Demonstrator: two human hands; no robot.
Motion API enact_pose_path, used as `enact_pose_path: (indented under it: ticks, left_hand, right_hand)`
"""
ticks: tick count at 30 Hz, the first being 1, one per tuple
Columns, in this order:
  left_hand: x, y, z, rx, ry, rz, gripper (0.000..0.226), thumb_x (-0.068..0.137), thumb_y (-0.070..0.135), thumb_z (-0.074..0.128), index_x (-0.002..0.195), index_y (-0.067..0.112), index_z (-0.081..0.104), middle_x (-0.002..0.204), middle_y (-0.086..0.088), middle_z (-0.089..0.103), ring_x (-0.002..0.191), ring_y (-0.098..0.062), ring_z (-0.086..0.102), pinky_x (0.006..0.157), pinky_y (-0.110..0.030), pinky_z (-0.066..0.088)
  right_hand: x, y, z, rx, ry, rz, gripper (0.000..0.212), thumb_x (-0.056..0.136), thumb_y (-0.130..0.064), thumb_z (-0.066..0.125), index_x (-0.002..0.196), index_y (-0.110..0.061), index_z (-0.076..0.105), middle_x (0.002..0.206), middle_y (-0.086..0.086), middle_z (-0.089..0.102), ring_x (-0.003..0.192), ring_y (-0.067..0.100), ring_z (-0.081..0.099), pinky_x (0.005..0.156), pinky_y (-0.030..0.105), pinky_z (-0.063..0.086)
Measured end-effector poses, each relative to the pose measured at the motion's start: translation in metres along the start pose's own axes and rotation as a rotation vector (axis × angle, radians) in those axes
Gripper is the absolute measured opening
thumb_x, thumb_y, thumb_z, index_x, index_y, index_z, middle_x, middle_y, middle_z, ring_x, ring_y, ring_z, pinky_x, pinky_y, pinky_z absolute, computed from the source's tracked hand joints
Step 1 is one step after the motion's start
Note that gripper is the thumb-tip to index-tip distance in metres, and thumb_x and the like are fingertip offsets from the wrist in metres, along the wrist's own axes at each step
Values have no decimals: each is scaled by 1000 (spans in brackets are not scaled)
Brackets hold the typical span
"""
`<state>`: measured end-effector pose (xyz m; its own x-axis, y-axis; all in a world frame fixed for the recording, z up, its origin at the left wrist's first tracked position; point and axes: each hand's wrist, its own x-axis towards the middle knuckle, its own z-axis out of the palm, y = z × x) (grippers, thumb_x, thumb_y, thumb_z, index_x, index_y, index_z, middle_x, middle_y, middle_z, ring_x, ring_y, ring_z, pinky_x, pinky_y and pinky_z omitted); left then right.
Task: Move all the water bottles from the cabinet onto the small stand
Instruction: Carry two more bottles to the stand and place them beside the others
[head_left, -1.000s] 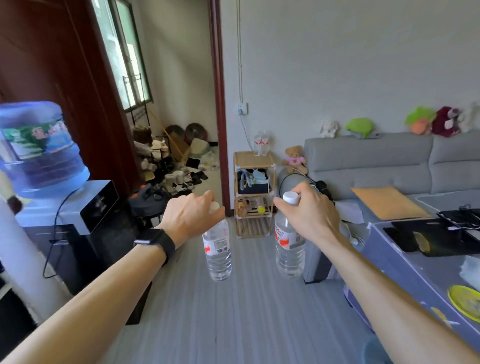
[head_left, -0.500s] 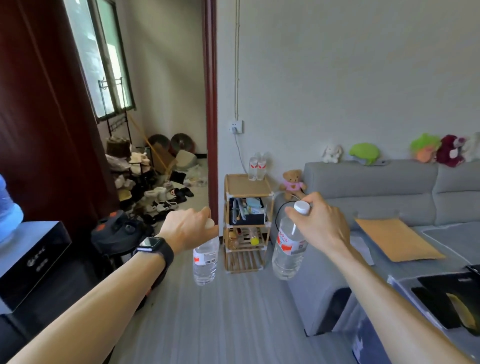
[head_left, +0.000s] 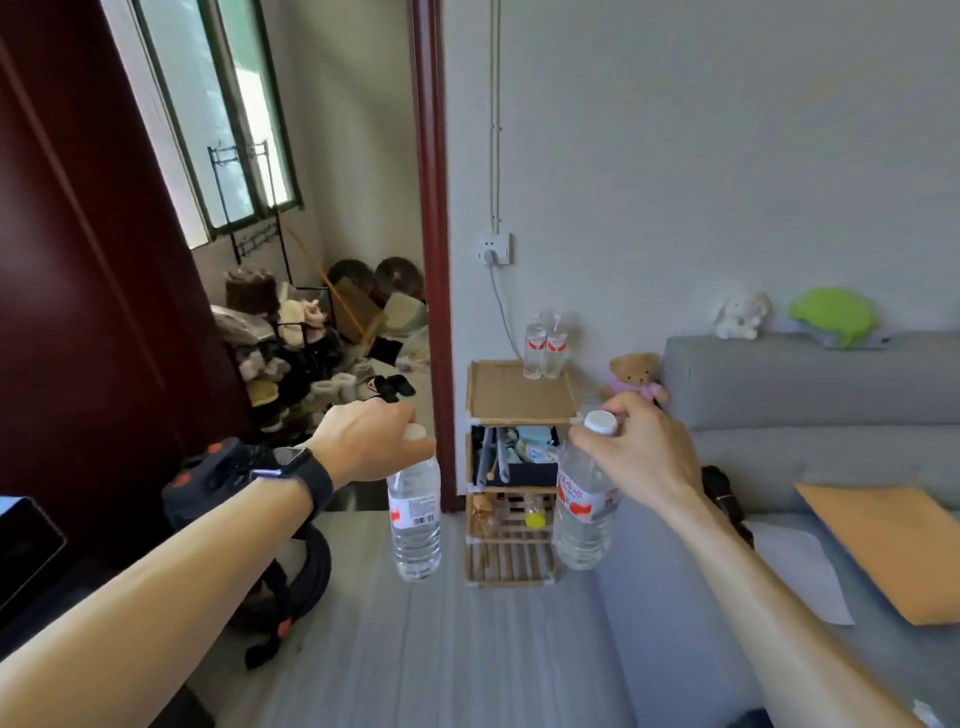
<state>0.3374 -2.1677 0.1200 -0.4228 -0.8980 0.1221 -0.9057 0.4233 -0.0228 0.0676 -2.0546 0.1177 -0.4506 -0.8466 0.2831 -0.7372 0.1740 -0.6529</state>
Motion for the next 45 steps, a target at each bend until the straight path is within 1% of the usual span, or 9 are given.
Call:
enact_pose_path:
  ticks: [5,8,12,17,20,25,30,36,45]
  left_hand:
    - [75,19,18,-35,-56,-10,37,87,58,49,94,22,54,79,6,59,73,-19,59,68,-35,50]
    - [124,31,30,-70,-73,-10,35,87,57,49,93,23,54,79,6,60,72,-18,59,69,-35,51]
    - [188,43,50,-49,-117,36,36,87,58,49,95,23,54,82,6,60,75,-17,59,67,-34,49]
    - [275,49,85,-79,-194,91,34,86,59,49,75,28,43,76,6,57,69,-15,57,61,-32,44]
    - [331,46,103,-80,-211,115,34,87,59,50,92,26,52,78,9,55,73,-15,56,65,-31,44]
    - [418,31,128,-64,-200,161,44,88,62,46,106,23,53,73,10,50,70,-16,54,61,-31,40]
    - [488,16,154,-123,-155,128,47,89,62,45,114,22,51,67,8,51,63,-14,54,62,-32,50]
    - [560,-5,194,-365,-236,23,27,85,60,53,99,36,52,79,13,61,74,-8,60,66,-33,54]
    - [637,-20,227,-485,-357,-70,27,73,49,64,97,40,57,80,16,62,73,0,58,63,-24,50]
  right_hand:
    - [76,33,22,30,-31,-18,26,72,-52,70,81,-34,54,79,-17,63,82,14,57,61,30,42]
    - [116,51,32,22,-37,-4,26,74,-53,70,83,-32,57,79,-15,63,80,13,58,59,30,43]
    - [163,76,52,-5,-43,29,29,71,-55,70,66,-31,53,71,-13,57,71,12,57,54,28,40]
    - [230,93,80,-69,-116,93,23,69,-45,75,68,-29,58,73,-16,56,69,3,55,62,31,48]
    - [282,107,107,-86,-114,136,25,66,-50,72,70,-30,59,70,-15,62,69,5,59,60,32,50]
    - [365,117,150,-93,-144,127,31,72,-56,70,79,-29,57,71,-16,60,68,1,56,53,23,35]
    - [427,127,189,-84,-214,190,32,83,-57,61,102,-32,53,91,-11,62,85,14,58,67,33,45]
    - [497,139,248,-179,-282,124,28,90,-60,50,100,-35,44,85,-11,62,81,16,60,70,36,50]
    - [588,150,326,-223,-541,-84,32,87,-69,41,99,-40,42,87,-16,60,81,9,59,75,38,50]
